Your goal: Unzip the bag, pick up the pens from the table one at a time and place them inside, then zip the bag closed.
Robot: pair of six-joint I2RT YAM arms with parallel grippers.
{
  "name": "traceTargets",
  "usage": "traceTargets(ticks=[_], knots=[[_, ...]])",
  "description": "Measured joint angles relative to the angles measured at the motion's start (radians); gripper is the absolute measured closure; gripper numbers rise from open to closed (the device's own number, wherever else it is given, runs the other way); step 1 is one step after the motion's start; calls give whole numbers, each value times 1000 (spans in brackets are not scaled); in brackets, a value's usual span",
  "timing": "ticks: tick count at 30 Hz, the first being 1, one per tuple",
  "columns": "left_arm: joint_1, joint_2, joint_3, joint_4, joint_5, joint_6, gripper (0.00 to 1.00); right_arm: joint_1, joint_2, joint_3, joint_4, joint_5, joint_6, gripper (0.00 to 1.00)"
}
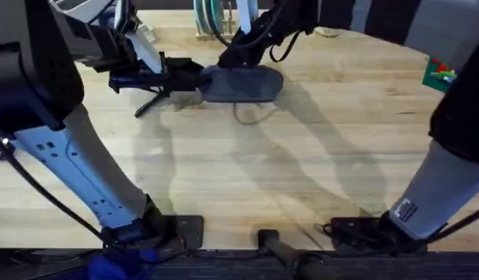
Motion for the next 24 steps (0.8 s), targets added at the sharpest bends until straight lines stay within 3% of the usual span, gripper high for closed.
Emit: traceTargets(ticks=[24], knots=[[4, 0, 4, 1, -13, 0, 960, 17, 49, 0, 114, -3, 157, 970]])
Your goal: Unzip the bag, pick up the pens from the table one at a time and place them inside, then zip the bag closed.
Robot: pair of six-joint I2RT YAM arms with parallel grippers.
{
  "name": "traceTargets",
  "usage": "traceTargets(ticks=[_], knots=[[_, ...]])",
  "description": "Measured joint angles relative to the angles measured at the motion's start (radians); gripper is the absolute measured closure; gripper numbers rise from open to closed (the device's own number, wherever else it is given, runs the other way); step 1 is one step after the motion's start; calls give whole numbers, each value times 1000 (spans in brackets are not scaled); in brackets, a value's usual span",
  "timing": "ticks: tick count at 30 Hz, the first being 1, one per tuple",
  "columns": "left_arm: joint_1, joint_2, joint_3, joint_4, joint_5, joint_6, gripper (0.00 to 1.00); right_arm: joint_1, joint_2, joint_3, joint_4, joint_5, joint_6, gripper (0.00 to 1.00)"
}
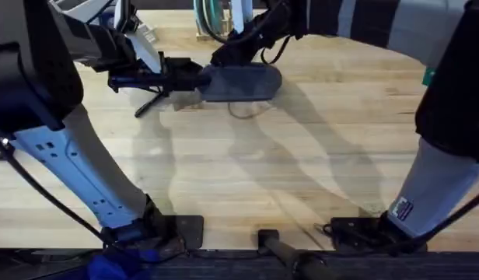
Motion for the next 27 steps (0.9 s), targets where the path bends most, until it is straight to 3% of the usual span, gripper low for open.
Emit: traceTargets(ticks=[18, 21, 23, 25, 27], knots=[[1, 0, 0, -3, -1, 0, 960, 12, 0, 0, 5, 4, 10, 969], [1, 0, 0, -3, -1, 0, 960, 13, 0, 0, 5, 3, 13, 934], [1, 0, 0, -1, 2, 0, 957, 19, 0, 0, 7, -7, 19, 829], [-5, 0, 0, 8, 6, 3, 780, 37, 0, 2, 3, -27, 20, 700], [-12, 0, 0, 13, 6, 2, 459, 61, 0, 5, -11, -47, 26, 521]])
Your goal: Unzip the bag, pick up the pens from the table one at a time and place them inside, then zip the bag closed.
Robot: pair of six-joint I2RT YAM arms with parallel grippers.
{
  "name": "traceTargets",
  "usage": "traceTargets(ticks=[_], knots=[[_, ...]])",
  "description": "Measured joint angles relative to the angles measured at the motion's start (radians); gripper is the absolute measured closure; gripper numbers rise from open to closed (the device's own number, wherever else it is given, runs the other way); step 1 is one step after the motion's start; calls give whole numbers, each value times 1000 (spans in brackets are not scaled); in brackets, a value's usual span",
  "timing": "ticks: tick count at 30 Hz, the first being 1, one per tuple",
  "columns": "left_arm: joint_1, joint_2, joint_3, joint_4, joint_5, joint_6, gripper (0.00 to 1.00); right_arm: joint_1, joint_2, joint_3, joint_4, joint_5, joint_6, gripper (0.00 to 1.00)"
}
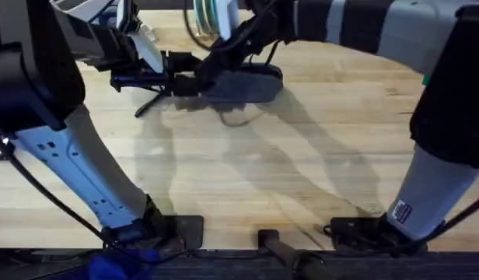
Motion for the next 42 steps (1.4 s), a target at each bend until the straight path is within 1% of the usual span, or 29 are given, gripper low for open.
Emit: traceTargets(ticks=[1, 2, 3, 4, 5, 12, 20, 23, 27, 33, 38, 42], knots=[[-3, 0, 0, 4, 0, 0, 316, 10, 0, 0, -7, -7, 1, 396], [-5, 0, 0, 10, -5, 1, 142, 20, 0, 0, -14, -15, 2, 237], [-5, 0, 0, 13, -7, -2, 48, 24, 0, 1, -19, -22, 1, 103], [-5, 0, 0, 15, -7, -1, 18, 26, 0, 2, -22, -27, 1, 28], [-5, 0, 0, 16, -6, 0, 10, 26, 0, 2, -25, -30, 1, 13], [-5, 0, 0, 17, 16, 0, 7, 19, 0, 4, -28, -36, 1, 6], [-5, -3, 16, -43, 4, 4, 5, -14, 0, 5, -30, -30, 1, 6], [-5, -40, 17, -53, -33, 3, 5, -32, -2, 5, -50, -6, 1, 6], [-4, -121, 20, -63, -82, 5, 5, -48, -21, 5, -105, 46, 1, 6], [10, -176, 23, -69, -138, 4, 5, -61, -107, 5, -150, 99, -3, 6], [24, -215, 23, -68, -221, 1, 5, -73, -167, 5, -208, 145, -4, 6], [26, -287, 25, -66, -308, -35, 6, -77, -198, 5, -242, 184, -3, 6]])
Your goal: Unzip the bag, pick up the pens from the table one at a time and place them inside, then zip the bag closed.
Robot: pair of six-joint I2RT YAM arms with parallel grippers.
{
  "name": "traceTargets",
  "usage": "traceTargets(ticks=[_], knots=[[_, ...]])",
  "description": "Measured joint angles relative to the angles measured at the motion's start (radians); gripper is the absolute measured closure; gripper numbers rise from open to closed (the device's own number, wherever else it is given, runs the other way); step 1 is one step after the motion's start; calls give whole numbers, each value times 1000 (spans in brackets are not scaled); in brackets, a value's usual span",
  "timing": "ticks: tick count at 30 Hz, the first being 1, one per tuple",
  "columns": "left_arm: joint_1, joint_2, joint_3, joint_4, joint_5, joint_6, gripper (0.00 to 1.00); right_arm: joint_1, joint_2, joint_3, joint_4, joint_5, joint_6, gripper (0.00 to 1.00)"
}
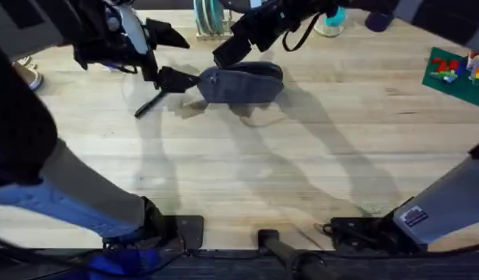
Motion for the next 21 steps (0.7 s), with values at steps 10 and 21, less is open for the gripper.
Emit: traceTargets(ticks=[10, 21], knots=[[0, -137, 85, 2, -133, -112, 7, -6, -88, 0, -63, 25, 0, 6], [0, -139, 247, -95, -205, -372, 6, -106, -228, 0, -210, 29, 0, 5]])
